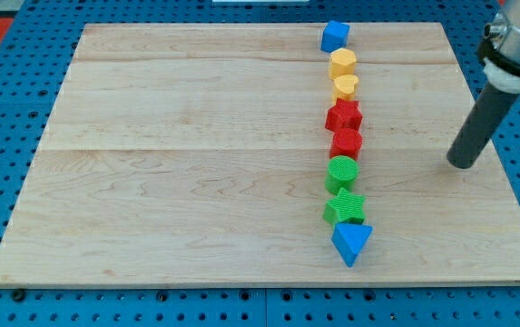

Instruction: Place the green circle at the top center of the board

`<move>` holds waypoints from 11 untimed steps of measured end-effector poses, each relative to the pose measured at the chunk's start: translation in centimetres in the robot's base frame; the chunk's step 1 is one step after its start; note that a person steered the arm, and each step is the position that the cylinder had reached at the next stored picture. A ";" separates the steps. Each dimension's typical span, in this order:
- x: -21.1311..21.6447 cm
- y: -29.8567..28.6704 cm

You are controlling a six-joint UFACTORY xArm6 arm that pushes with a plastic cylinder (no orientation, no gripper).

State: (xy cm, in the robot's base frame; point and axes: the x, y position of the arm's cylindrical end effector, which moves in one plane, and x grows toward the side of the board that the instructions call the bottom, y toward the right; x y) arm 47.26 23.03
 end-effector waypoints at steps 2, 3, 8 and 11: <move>3.8 -9.8; 1.6 -17.2; -11.4 -27.5; -20.9 -26.3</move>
